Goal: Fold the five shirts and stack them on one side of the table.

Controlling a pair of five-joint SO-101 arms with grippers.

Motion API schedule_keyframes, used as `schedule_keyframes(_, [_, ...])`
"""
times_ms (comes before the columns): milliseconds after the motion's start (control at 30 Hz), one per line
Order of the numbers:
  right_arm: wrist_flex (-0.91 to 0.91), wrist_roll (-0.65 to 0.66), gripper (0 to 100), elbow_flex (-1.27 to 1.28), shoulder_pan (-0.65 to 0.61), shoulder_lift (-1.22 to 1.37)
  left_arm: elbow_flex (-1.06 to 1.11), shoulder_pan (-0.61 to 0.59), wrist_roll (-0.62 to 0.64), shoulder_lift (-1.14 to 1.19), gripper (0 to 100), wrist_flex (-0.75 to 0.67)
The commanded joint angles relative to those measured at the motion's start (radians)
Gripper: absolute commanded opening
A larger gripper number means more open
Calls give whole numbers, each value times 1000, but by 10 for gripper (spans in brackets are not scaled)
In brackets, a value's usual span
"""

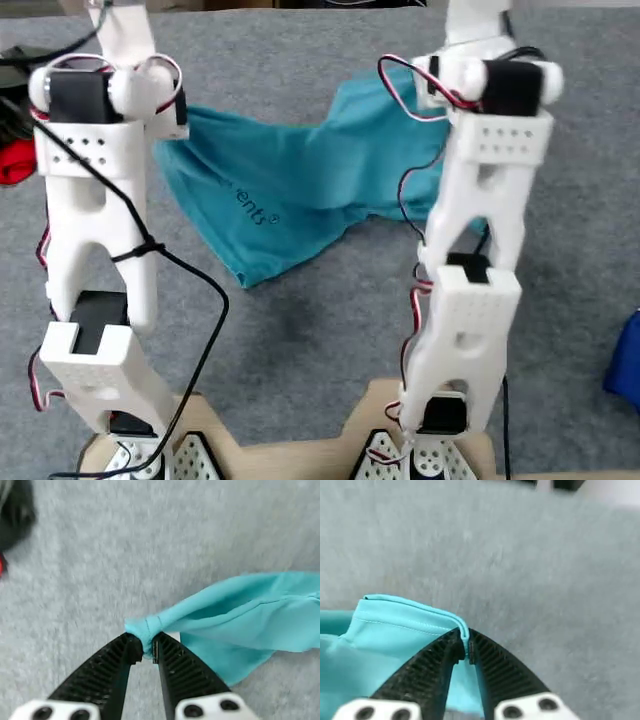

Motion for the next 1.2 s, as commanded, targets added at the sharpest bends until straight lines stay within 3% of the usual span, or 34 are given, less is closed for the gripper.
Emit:
schedule_keyframes(0, [11, -9, 5, -50, 13, -197, -126, 2, -3, -15, 18, 8])
schedule_keyframes(167, [-20, -3, 5, -51, 13, -377, -250, 2, -6, -15, 18, 8])
schedule_keyframes(533, [-302, 2, 5, -45, 35, -653, -595, 2, -8, -15, 18, 9])
schedule_keyframes(700, [-420, 94, 5, -48, 62, -694, -664, 2, -3, -56, 18, 9])
schedule_keyframes(867, [-450, 183, 5, -45, 62, -739, -562, 3, -5, -228, 18, 9])
schedule_keyframes(1167, [-448, 183, 5, -44, 62, -854, -201, 5, -9, -634, 18, 9])
